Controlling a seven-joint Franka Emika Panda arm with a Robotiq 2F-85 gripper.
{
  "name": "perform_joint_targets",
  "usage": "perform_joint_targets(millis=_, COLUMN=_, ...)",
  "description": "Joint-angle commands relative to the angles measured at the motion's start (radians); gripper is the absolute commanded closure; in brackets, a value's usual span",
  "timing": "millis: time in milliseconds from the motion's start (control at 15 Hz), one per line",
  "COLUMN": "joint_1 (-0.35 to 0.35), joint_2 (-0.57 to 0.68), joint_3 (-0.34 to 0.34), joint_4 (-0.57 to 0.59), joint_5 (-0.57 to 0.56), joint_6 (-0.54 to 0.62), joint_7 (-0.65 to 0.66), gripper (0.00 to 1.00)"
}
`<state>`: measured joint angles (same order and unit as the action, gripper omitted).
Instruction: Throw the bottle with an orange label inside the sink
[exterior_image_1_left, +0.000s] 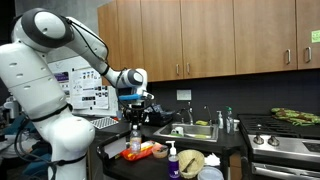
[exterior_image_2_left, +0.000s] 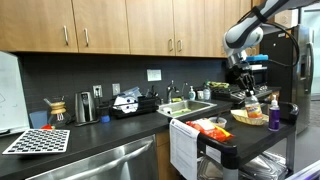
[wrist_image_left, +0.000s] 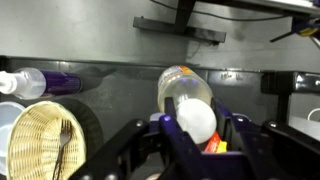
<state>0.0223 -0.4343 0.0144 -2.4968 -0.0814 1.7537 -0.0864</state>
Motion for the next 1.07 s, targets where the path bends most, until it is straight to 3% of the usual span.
perform_joint_targets(millis=0, joint_1=0.018, joint_2=0.048, joint_3=0.032, joint_4=0.111, joint_5=-0.033, joint_6=-0.207, joint_7=0.002, gripper=0.86)
perform_joint_targets(millis=267, joint_1=0.034, joint_2=0.123, joint_3=0.050, joint_4=0.198, joint_5=-0.022, joint_6=-0.256, joint_7=0.016, gripper=0.86)
perform_joint_targets(millis=733, joint_1=0.049, joint_2=0.105, joint_3=0.059, joint_4=0.203, joint_5=0.005, joint_6=0.161, joint_7=0.039, gripper=0.86)
perform_joint_targets(millis=1000, joint_1=0.050, joint_2=0.081, joint_3=0.053, joint_4=0.165, joint_5=0.007, joint_6=0.293, joint_7=0.023, gripper=0.86)
